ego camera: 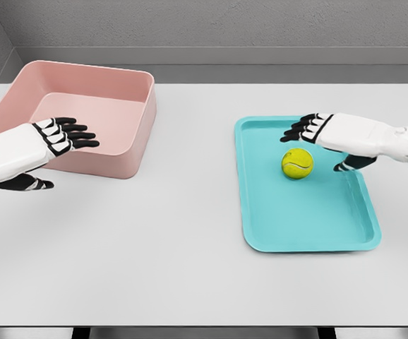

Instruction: Put the tennis from the blue tray into the pink basket with both arms

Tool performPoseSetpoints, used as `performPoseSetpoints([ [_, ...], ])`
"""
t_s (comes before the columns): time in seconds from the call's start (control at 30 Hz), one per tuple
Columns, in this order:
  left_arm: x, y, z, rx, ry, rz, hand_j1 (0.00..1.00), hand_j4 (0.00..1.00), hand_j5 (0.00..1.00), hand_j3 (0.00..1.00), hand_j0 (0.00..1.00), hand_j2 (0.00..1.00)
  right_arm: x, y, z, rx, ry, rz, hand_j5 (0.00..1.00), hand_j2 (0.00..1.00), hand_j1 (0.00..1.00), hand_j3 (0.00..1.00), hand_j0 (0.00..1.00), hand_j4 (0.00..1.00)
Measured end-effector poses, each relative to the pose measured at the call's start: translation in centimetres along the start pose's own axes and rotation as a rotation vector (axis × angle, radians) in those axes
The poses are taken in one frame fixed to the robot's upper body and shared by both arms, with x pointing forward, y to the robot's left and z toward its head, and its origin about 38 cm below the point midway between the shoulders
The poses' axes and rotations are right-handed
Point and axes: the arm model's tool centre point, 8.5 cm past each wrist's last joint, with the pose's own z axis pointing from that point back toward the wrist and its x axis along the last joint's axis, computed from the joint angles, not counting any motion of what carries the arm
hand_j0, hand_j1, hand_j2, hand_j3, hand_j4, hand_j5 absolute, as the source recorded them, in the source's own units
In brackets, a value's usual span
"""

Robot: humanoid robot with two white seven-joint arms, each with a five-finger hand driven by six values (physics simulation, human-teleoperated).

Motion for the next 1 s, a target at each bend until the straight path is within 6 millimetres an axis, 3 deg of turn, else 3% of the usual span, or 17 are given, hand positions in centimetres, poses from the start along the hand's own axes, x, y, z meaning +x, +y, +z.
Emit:
performPoseSetpoints([
  [0.23,0.2,-0.2,-0.1,-0.011,-0.006,-0.001,1.00,1.00,1.00,1.00,1.00,1.00,-0.9,2.5,-2.3,0.061,0.003,-0.062,0.98,0.98,0.98,0.98,0.98,0.98],
  [0.5,0.9,-2.4,-0.3,-0.023,-0.033,0.131,1.00,1.00,1.00,1.00,1.00,1.00,-1.2,3.6,-4.3,0.091,0.000,-0.087,0.98,0.98,0.98,0.98,0.98,0.98],
  [0.9,0.9,-3.5,0.8,-0.107,-0.029,0.156,1.00,1.00,1.00,1.00,1.00,1.00,-0.9,4.9,-5.1,0.127,-0.010,-0.095,0.92,0.92,0.92,0.92,0.92,0.92],
  [1.0,0.8,-3.6,1.2,-0.130,-0.026,0.152,1.00,1.00,1.00,1.00,1.00,1.00,-0.9,5.2,-5.3,0.137,-0.008,-0.098,0.87,0.87,0.87,0.87,0.87,0.87],
])
